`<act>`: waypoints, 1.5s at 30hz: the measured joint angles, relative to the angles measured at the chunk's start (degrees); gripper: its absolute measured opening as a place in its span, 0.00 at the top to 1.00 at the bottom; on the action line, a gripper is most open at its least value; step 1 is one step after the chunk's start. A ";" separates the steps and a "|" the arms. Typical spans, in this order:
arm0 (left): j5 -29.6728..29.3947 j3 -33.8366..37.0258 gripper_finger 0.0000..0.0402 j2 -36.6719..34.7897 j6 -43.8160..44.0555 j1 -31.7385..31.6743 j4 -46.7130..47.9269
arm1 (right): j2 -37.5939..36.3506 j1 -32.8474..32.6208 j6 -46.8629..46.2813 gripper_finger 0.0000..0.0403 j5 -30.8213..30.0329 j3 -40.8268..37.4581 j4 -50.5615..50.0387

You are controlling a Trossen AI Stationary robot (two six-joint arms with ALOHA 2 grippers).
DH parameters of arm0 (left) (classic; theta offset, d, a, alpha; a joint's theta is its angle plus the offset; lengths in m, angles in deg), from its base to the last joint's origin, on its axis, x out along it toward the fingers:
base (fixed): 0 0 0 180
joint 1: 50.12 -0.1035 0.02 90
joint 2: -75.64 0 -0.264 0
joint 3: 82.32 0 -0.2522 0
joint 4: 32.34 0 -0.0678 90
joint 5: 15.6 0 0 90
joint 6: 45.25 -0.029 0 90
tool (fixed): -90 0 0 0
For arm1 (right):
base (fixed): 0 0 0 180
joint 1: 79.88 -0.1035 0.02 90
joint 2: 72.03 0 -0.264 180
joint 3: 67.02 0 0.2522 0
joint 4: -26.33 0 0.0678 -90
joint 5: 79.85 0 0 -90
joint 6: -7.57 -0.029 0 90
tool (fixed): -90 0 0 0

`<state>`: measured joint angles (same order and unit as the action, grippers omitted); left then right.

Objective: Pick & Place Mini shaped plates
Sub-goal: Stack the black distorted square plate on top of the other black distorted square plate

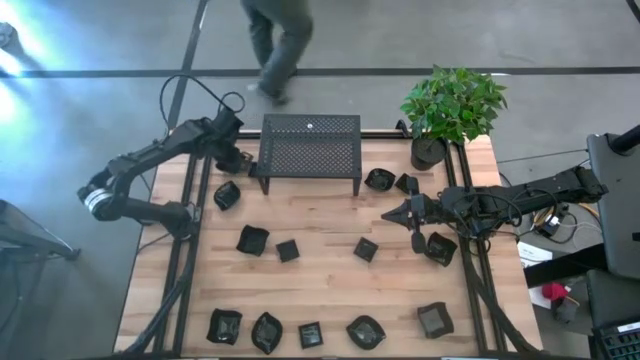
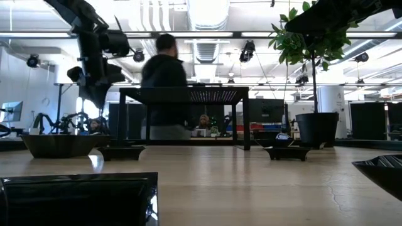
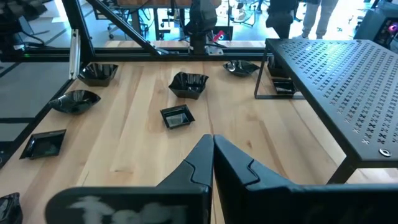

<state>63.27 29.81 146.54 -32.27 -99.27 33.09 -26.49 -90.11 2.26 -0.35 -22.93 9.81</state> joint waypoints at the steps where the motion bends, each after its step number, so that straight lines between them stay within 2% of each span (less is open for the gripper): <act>1: 0.73 0.01 0.86 0.68 -0.34 -0.21 -0.36 | 0.00 0.01 -0.01 0.98 0.00 0.00 0.00; 12: 4.31 0.75 0.86 6.64 -2.56 -1.38 -3.24 | 0.00 0.00 -0.01 0.98 0.02 0.00 -0.02; 18: 3.91 1.01 0.86 6.16 -12.27 -3.44 -3.19 | 0.00 0.00 -0.01 0.98 0.03 0.00 -0.02; 26: 7.32 1.33 0.86 5.60 -24.73 -3.85 -0.14 | 0.00 0.01 -0.01 0.98 0.04 0.00 -0.03; 35: 7.34 6.85 0.86 5.67 -23.48 -3.86 -5.33 | 0.00 0.01 -0.08 0.98 0.04 -0.01 -0.02; 45: 7.32 8.12 0.86 5.73 -21.89 -3.86 -9.94 | -0.02 0.01 -0.22 0.98 0.04 0.00 -0.02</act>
<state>70.59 37.93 152.27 -54.16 -103.13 23.16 -26.51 -90.10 2.05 -0.31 -22.93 9.79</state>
